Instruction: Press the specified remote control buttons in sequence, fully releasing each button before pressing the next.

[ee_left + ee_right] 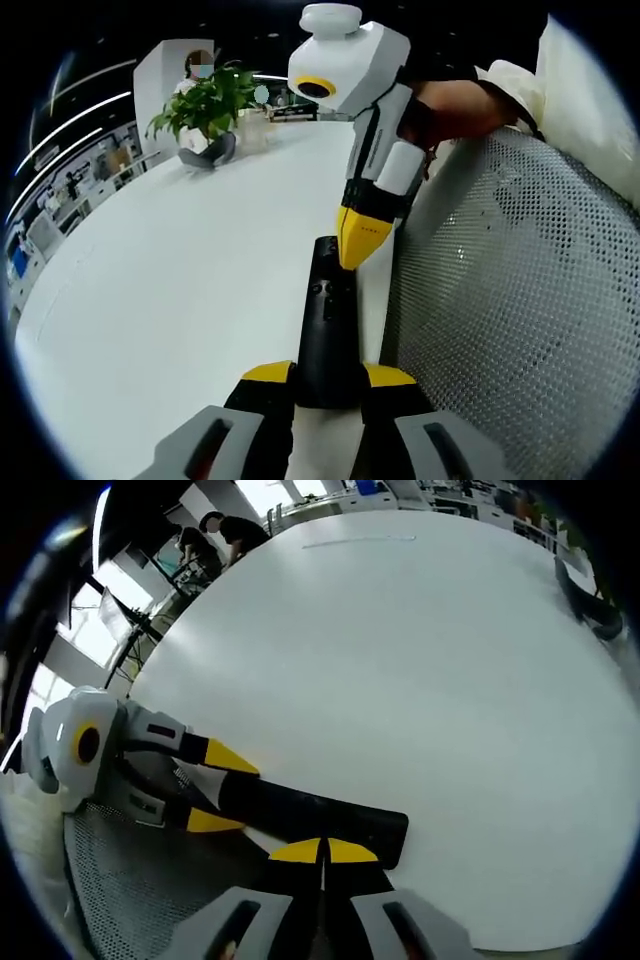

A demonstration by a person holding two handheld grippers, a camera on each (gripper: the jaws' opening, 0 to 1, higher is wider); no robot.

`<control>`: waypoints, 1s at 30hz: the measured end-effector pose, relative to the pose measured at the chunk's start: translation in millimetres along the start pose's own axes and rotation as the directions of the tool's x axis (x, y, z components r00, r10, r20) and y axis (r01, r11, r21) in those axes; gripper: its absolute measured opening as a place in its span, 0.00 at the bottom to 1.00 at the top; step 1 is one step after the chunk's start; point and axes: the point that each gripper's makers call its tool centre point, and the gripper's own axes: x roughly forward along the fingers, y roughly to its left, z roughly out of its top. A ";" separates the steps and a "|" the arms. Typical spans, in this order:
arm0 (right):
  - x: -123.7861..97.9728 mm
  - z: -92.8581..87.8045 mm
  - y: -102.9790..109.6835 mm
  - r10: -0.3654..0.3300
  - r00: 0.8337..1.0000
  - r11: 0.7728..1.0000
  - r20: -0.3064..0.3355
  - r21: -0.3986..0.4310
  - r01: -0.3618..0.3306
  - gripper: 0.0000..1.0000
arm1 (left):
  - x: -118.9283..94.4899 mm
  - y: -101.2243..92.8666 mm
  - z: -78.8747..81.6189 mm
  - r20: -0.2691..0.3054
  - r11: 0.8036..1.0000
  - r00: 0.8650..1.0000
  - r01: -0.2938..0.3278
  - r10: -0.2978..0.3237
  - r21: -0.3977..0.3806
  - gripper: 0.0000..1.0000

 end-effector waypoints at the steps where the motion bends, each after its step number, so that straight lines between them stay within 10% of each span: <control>1: 0.0 0.0 -0.3 0.001 1.000 1.000 0.000 0.003 -0.001 0.00 | 0.0 0.0 0.1 0.000 1.000 1.000 0.000 0.000 0.000 0.25; 30: -0.4 2.6 0.3 0.000 1.000 1.000 0.011 0.010 0.000 0.00 | -1.6 -1.7 -3.7 -0.029 0.999 0.999 -0.018 0.019 0.026 0.25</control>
